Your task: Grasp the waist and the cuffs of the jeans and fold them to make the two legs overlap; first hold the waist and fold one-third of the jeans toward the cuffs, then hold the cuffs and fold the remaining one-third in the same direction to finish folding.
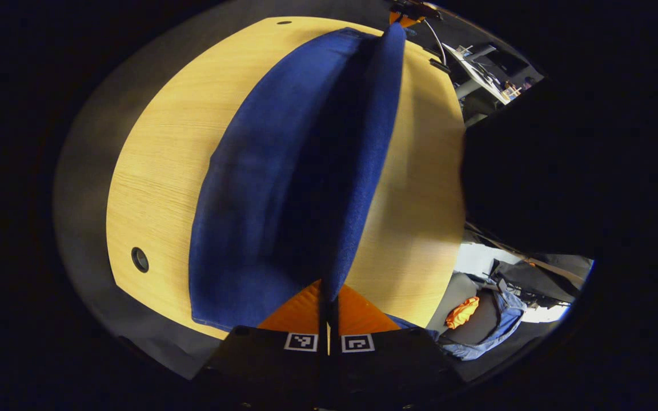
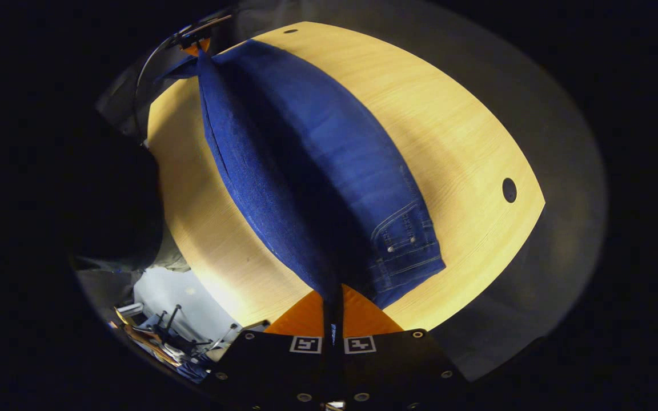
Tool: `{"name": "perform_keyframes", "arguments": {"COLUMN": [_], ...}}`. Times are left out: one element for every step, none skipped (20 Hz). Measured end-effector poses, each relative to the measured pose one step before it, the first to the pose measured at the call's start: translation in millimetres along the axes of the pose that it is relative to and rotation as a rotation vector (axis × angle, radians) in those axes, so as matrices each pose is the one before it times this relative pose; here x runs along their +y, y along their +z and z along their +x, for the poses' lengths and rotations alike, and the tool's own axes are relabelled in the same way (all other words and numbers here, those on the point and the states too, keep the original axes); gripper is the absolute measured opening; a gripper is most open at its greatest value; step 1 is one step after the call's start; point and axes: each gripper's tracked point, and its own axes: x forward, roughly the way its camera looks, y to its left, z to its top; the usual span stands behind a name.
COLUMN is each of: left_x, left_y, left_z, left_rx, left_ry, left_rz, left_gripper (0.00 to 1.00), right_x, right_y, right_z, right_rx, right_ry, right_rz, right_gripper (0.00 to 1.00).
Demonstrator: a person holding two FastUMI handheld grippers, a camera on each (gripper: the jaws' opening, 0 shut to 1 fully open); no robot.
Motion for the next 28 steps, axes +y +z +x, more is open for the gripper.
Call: {"name": "perform_keyframes", "arguments": {"left_x": [11.87,11.63,13.72,12.42,13.14,10.86,11.35,14.57,12.76,11.70,12.97,10.50,4.24,3.58,5.43,7.51,10.15,7.46,6.80,7.64,7.46,2.42,3.05,1.85,2.37,0.67,-1.04,-5.13], "left_y": [1.72,3.35,1.25,0.81,0.29,2.27,1.68,0.41,1.79,2.13,0.13,-3.56,-1.78,-4.84,-3.46,3.39,8.58,6.97,8.94,10.33,9.49,12.59,12.06,12.85,14.61,16.66,17.53,18.66], "left_z": [3.22,4.66,4.24,5.30,6.98,3.58,2.62,5.15,3.42,0.96,4.65,9.59,10.21,6.18,-4.61,0.51,-1.88,-6.24,-6.16,-4.96,-6.32,-7.40,-8.58,-10.09,-12.22,-13.05,-13.39,-13.97], "left_rx": [0.01168,0.01470,0.01650,0.01733,0.01543,0.01026,0.00413,0.00273,0.00996,0.01623,0.00777,0.02434,0.03036,0.02631,0.01151,-0.01780,-0.04123,-0.05341,-0.05190,-0.06280,-0.05720,-0.05975,-0.05561,-0.05066,-0.05071,-0.05632,-0.05548,-0.05508], "left_ry": [-0.00865,-0.00112,0.00052,-0.00320,-0.00166,0.00152,0.00797,0.01902,0.01638,0.01560,0.02157,0.02262,0.00906,0.01595,0.00661,0.03067,0.04113,0.04924,0.05281,0.06448,0.06394,0.05162,0.05978,0.05411,0.06479,0.06133,0.06217,0.05031], "left_rz": [0.01087,0.01636,0.02217,0.02074,0.01479,0.01347,0.02481,0.02696,0.01740,0.01000,0.01317,0.01189,-0.00302,-0.00885,-0.02430,-0.02404,-0.03642,-0.04843,-0.05209,-0.04166,-0.06800,-0.07215,-0.06795,-0.07455,-0.07497,-0.07772,-0.08249,-0.08170], "left_gripper": [0.01,0.01,0.01,0.01,0.01,0.01,0.01,0.01,0.01,0.02,0.02,0.02,0.05,0.07,0.16,0.41,0.67,0.93,1.00,1.00,1.00,1.00,1.00,0.99,1.00,0.99,0.99,0.99], "right_x": [-10.19,-10.07,-9.07,-7.98,-5.44,-5.82,-5.86,-2.42,-3.48,-4.50,-7.76,-5.35,-4.30,-2.72,-3.77,-9.46,-10.23,-9.69,-9.65,-10.21,-15.39,-16.40,-17.37,-17.22,-16.79,-14.33,-12.15,-1.69], "right_y": [6.83,6.16,8.11,5.07,5.22,5.27,5.07,4.48,5.47,4.77,4.67,0.85,0.16,1.42,3.83,3.21,5.12,5.32,6.28,5.44,7.10,8.98,9.38,9.92,10.93,11.53,10.41,-8.42], "right_z": [5.78,8.57,10.04,9.89,9.48,8.95,8.92,6.94,5.18,6.95,6.40,6.82,3.62,-2.41,0.07,-0.14,-1.48,-1.12,-6.04,-5.62,-5.74,-7.61,-7.50,-9.20,-9.36,-8.57,-8.17,-20.54], "right_rx": [0.01799,0.01033,0.00916,0.00906,0.00820,0.00864,0.00363,0.00227,-0.00143,-0.00786,-0.00601,-0.00302,0.00433,-0.00652,-0.01412,-0.02325,-0.02820,-0.02622,-0.03434,-0.02466,-0.03495,-0.04200,-0.04040,-0.03937,-0.04488,-0.04771,-0.04098,-0.04323], "right_ry": [0.00412,-0.00428,-0.00814,-0.00835,0.00187,-0.00285,-0.00557,-0.00522,-0.01130,-0.01028,-0.02032,-0.01477,-0.00879,-0.01369,-0.01845,-0.03667,-0.03228,-0.03086,-0.02621,-0.02293,-0.04983,-0.04752,-0.04781,-0.04345,-0.03764,-0.02294,-0.01213,-0.01249], "right_rz": [0.01622,0.00796,0.01133,0.01261,0.02021,0.01878,0.01856,0.01625,0.01109,0.00384,0.00170,0.00232,0.00844,0.01137,0.01126,0.02105,0.03243,0.03108,0.02518,0.02325,0.02540,0.03221,0.03597,0.03303,0.02964,0.04107,0.05752,0.06417], "right_gripper": [0.00,0.00,0.00,0.00,0.00,0.00,0.00,0.00,0.00,0.01,0.01,0.01,0.02,0.08,0.12,0.34,0.56,0.78,1.00,1.00,0.99,0.99,0.99,0.99,0.99,0.99,0.99,0.99]}}
